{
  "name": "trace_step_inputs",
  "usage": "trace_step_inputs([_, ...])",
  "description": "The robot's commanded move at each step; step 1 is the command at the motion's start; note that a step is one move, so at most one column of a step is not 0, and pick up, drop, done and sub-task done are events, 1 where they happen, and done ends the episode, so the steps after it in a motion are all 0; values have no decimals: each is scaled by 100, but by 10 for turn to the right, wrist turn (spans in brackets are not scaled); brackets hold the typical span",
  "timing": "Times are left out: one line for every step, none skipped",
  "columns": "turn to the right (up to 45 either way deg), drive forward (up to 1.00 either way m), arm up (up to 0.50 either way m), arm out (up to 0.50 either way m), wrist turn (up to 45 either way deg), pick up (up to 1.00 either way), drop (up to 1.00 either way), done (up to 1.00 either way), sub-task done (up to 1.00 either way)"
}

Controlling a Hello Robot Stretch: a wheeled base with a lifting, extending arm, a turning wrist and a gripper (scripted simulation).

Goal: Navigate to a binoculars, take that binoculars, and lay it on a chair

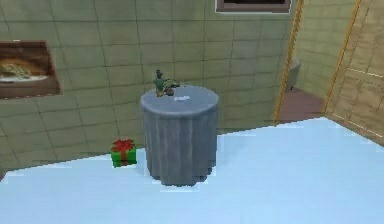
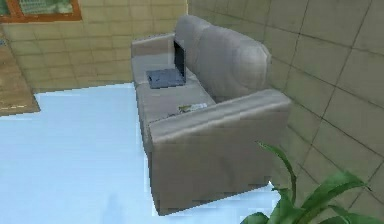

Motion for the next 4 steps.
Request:
trace_step_inputs([0, 75, 0, 0, 0, 0, 0, 0, 0])
trace_step_inputs([-450, 0, 0, 0, 0, 0, 0, 0, 0])
trace_step_inputs([-450, 0, 0, 0, 0, 0, 0, 0, 0])
trace_step_inputs([450, 0, 0, 0, 0, 0, 0, 0, 0])
